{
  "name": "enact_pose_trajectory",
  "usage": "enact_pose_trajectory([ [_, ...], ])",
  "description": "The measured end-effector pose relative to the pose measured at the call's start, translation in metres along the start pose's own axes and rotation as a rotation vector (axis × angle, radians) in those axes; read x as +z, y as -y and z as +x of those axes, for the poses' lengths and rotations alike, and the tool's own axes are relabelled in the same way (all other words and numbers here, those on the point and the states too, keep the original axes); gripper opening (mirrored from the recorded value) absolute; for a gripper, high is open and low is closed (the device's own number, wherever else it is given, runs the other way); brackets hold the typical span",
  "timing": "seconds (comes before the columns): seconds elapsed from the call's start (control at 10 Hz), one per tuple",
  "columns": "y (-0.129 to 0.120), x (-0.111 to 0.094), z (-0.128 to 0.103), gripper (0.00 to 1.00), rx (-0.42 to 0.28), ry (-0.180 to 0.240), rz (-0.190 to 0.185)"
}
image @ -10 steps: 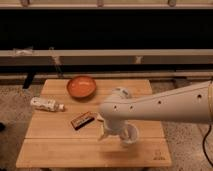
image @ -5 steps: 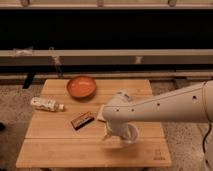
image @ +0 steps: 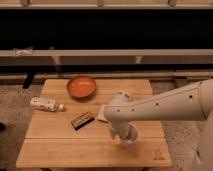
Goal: Pick up the ceramic cup
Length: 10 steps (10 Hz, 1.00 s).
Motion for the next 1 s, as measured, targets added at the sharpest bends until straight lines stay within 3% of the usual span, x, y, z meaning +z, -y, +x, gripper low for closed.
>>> enact_pose_trajectory([
  [0.3,0.013,-0.01,-0.007,0.02,0.005,0.01,0.02],
  [0.6,0.023,-0.057,-0.019,0.0,-0.013,0.042,0.042],
  [0.8,0.028,-0.091,-0.035,0.0,-0.061,0.071,0.051],
  [1.0,0.012,-0.109,-0.052,0.0,-0.147,0.083,0.026],
])
